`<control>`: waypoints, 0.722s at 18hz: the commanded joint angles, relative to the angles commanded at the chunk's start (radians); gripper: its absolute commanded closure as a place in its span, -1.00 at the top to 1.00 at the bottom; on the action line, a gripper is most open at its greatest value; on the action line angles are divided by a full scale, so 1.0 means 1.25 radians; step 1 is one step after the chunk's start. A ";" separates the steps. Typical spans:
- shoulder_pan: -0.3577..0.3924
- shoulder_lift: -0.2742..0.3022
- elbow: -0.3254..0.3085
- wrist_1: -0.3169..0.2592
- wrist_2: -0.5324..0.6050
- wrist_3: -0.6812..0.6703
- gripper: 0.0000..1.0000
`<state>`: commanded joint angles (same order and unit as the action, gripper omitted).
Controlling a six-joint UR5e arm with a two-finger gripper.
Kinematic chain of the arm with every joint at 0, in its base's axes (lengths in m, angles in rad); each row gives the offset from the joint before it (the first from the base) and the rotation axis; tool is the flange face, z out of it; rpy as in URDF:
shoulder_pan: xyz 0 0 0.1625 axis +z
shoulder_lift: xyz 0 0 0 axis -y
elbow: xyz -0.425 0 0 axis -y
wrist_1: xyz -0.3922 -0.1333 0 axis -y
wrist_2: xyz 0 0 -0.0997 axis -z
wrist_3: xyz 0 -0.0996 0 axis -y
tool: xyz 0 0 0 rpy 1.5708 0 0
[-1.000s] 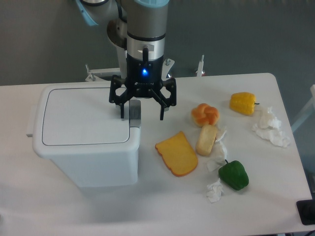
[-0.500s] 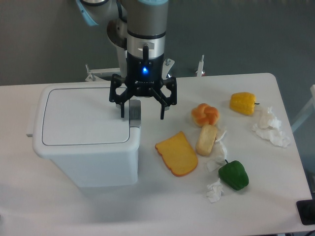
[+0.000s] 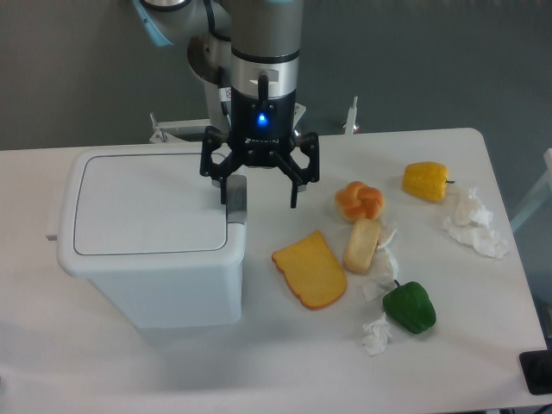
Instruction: Close the trash can
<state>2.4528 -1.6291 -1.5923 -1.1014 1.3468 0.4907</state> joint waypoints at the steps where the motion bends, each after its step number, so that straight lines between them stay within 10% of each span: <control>1: 0.002 0.000 0.000 0.001 0.000 0.016 1.00; 13: 0.071 0.009 -0.002 -0.001 0.012 0.212 1.00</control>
<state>2.5418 -1.6183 -1.5953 -1.1029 1.3622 0.7561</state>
